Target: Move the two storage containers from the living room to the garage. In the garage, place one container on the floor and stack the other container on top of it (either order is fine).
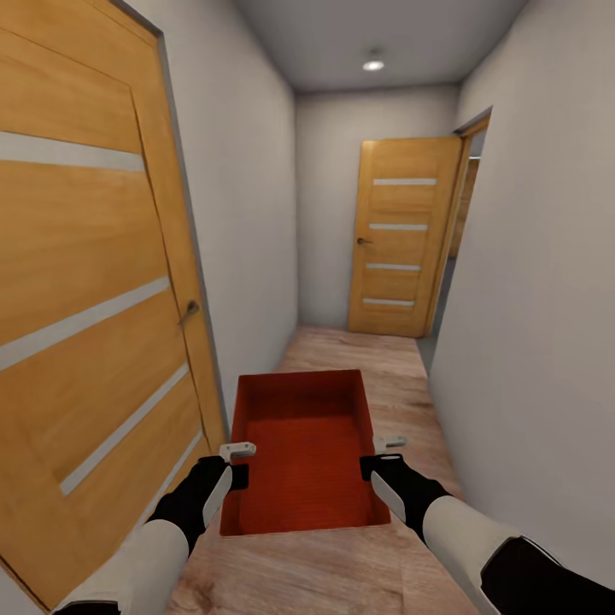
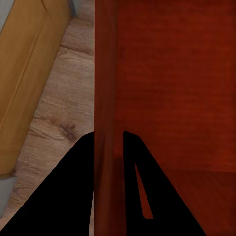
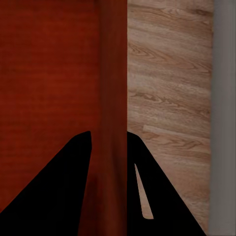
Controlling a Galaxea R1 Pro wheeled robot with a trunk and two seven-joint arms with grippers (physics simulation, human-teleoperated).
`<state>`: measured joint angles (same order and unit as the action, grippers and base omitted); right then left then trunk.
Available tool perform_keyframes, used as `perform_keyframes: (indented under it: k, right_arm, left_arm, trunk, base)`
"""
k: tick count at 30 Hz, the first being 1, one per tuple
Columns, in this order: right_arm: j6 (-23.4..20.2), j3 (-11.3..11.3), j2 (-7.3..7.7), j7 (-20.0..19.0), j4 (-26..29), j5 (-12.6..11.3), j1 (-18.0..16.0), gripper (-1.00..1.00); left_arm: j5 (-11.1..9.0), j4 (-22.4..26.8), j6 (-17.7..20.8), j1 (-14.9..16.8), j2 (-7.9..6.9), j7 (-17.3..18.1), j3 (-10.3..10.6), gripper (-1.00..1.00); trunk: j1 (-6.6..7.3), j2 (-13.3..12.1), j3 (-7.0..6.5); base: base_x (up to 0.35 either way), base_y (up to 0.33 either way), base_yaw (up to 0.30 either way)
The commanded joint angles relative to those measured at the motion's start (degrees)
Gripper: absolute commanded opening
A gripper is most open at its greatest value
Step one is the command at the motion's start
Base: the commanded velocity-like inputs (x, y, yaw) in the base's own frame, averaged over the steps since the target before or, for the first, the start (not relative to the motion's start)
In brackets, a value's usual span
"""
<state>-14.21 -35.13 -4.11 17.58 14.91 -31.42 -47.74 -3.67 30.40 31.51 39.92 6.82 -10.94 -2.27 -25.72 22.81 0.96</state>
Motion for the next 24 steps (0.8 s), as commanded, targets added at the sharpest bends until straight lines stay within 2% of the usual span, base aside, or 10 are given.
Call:
perform_keyframes:
  k: [1, 13, 24]
  right_arm:
    - [0.59, -0.19, 0.06, 0.26, 0.91, -0.02, -0.11, -1.0]
    - [0.59, -0.15, 0.07, 0.28, 0.91, 0.02, -0.12, -1.0]
    - [0.59, -0.11, 0.0, 0.29, 0.91, 0.0, -0.09, -1.0]
  left_arm:
    - [1.56, -0.17, 0.57, -0.01, -0.31, -0.57, -0.19, -1.0]
    - [1.56, -0.25, 0.57, -0.01, -0.31, -0.57, -0.19, -1.0]
    - [1.56, -0.26, 0.57, -0.01, -0.3, -0.56, -0.19, -1.0]
  trunk:
    - [-0.07, 0.11, 0.1]
    - [-0.07, 0.11, 0.1]
    - [-0.07, 0.11, 0.1]
  base:
    - [0.323, 0.0, 0.0]
    - [0.323, 0.0, -0.011]
    - [0.323, 0.0, -0.22]
